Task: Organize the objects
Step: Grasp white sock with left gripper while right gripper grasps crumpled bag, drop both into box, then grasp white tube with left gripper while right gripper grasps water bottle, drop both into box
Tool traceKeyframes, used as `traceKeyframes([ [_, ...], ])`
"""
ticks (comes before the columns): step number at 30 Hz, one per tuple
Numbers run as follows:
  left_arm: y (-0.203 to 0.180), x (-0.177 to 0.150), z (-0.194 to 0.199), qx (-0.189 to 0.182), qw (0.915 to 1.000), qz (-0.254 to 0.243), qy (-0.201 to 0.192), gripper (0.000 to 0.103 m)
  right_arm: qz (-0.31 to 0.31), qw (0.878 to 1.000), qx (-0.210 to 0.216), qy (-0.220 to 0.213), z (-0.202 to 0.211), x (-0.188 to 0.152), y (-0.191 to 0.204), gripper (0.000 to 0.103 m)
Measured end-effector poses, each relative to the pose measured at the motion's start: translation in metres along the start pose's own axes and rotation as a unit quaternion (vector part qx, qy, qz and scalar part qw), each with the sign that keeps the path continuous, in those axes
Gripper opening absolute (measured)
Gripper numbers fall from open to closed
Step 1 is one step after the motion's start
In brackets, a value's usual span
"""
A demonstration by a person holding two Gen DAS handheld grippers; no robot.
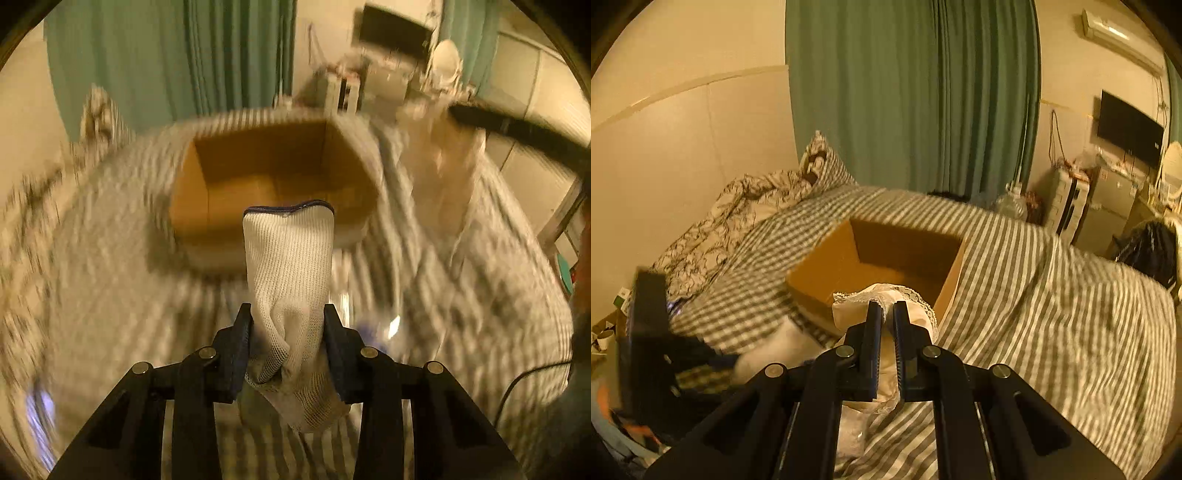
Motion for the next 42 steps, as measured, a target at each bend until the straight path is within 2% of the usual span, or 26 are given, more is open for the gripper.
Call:
traceKeyframes([
  [4,-0.005,0.062,0.006,-0.004,0.999,-0.006,-0.045,0.037,0.01,1.0,-0.006,-0.018,-0.005,0.032,-0.01,0.007],
  [7,-0.003,0.104,-0.006,0.016,0.9968,-0.016,-0.077,0.037,0.015,1.0,-0.013,-0.023,-0.023,0.056,-0.018,0.006],
  [10,0.006,0.131,-0.032,0.024,0.9963,-0.006,-0.082,0.037,0.017,1.0,-0.016,-0.02,-0.049,0.072,-0.025,0.006],
  [14,0.021,0.142,-0.07,0.031,0.9968,0.006,-0.073,0.04,0.005,1.0,-0.01,-0.006,-0.094,0.076,-0.035,0.006],
  [17,0.026,0.14,-0.09,0.025,0.9977,0.007,-0.063,0.049,-0.017,1.0,0.005,0.0,-0.122,0.067,-0.042,0.008],
  [18,0.026,0.138,-0.092,0.025,0.9976,0.006,-0.064,0.055,-0.026,1.0,0.01,0.006,-0.131,0.062,-0.044,0.01],
  [19,0.025,0.136,-0.093,0.027,0.9974,0.005,-0.066,0.066,-0.034,0.999,0.009,0.014,-0.137,0.057,-0.047,0.022],
  [20,0.026,0.135,-0.093,0.03,0.9971,0.006,-0.069,0.072,-0.038,0.999,0.005,0.021,-0.14,0.052,-0.05,0.038],
  [21,0.028,0.135,-0.091,0.031,0.9968,0.009,-0.074,0.079,-0.04,0.999,0.002,0.023,-0.141,0.051,-0.052,0.044],
  [22,0.028,0.135,-0.088,0.031,0.9966,0.012,-0.076,0.079,-0.042,0.999,-0.002,0.021,-0.139,0.05,-0.055,0.051],
  [24,0.029,0.134,-0.082,0.029,0.9966,0.02,-0.074,0.079,-0.045,0.999,-0.01,0.007,-0.125,0.052,-0.059,0.053],
  [26,0.033,0.131,-0.072,0.032,0.9962,0.026,-0.076,0.08,-0.044,0.999,-0.014,-0.001,-0.11,0.055,-0.06,0.063],
  [29,0.039,0.119,-0.049,0.042,0.9953,0.029,-0.083,0.089,-0.038,0.999,-0.031,-0.01,-0.076,0.054,-0.055,0.077],
  [31,0.043,0.107,-0.035,0.051,0.9946,0.029,-0.086,0.093,-0.032,0.999,-0.033,-0.011,-0.061,0.051,-0.05,0.082],
  [37,0.055,0.051,-0.01,0.08,0.9933,0.042,-0.072,0.096,-0.017,0.999,-0.04,0.014,-0.021,0.015,-0.023,0.095],
  [42,0.062,-0.005,-0.008,0.105,0.9929,0.032,-0.046,0.096,0.003,0.998,-0.027,0.054,-0.019,-0.034,0.02,0.096],
])
Point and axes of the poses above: each gripper's, at about its wrist camera, not at the fingertips, and z roughly against the way its jaws point, y to its left, x to its top, the point moved 7 cm from there along -z, roughly the way its jaws point, and after that the axes turned 11 degrees about z, right-handed, at the moved point
